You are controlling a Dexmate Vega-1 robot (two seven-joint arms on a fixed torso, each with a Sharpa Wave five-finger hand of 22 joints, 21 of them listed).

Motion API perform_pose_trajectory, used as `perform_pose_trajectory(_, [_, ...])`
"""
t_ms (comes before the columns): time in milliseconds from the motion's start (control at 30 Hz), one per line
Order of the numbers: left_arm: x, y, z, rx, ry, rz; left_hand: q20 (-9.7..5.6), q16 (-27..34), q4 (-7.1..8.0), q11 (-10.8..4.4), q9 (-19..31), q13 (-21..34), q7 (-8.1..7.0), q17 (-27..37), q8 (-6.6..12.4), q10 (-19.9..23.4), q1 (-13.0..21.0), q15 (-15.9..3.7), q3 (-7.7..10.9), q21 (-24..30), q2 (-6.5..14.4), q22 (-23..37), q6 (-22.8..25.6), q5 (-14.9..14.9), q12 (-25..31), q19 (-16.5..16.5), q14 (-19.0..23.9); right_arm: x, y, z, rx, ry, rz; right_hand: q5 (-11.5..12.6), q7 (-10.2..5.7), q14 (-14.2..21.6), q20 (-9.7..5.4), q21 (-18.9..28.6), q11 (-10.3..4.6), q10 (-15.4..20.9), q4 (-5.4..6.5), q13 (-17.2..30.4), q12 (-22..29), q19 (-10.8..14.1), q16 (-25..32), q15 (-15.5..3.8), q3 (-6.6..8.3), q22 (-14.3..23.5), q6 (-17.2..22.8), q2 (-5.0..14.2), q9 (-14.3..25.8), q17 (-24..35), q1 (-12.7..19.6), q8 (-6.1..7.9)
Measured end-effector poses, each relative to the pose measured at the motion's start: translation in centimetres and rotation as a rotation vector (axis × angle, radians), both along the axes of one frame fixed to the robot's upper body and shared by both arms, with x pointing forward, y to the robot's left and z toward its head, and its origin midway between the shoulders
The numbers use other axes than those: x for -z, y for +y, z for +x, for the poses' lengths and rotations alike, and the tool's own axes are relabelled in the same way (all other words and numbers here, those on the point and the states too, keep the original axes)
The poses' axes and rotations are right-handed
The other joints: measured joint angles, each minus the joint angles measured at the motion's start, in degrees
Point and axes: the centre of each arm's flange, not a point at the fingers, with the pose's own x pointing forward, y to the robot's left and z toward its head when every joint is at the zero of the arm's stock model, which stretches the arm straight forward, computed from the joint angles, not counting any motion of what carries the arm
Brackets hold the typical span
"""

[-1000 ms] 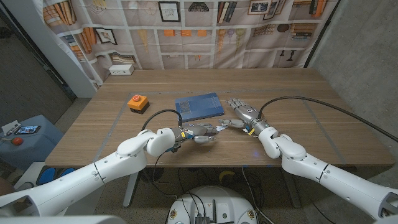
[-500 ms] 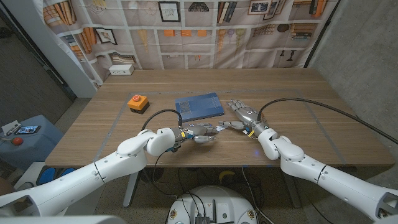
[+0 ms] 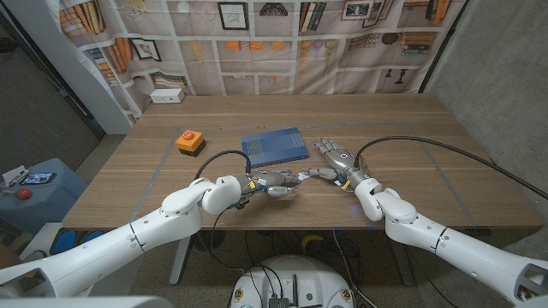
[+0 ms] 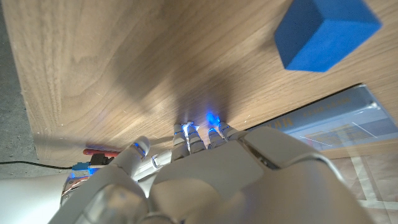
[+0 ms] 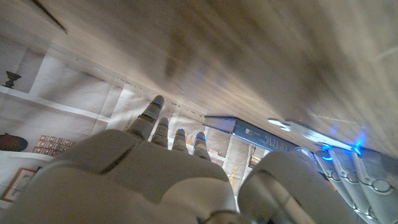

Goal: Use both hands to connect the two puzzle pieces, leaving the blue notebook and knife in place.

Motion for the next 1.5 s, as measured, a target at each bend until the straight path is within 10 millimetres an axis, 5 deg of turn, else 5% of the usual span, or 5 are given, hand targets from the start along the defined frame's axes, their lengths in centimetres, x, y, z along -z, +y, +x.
perform_pose_trajectory(1500, [-0.22, 0.22, 0.09, -0.002, -0.019, -0.009, 0.0, 0.0, 0.24, 0.2, -0.1, 0.0, 0.11, 0.0, -0.01, -0.2, 0.0, 0.0, 0.24, 0.0, 0.0, -0.1, 0.1, -0.3, 0.0, 0.0, 0.0, 0.4, 0.05, 0.4, 0.039, -0.037, -0.079, -0.1, 0.32, 0.0, -0.2, 0.2, 0.1, -0.1, -1.68, 0.0, 0.0, -0.2, 0.0, 0.0, -0.4, 0.0, -0.9, 0.07, 0.0, -0.3, 3.4, 0.0])
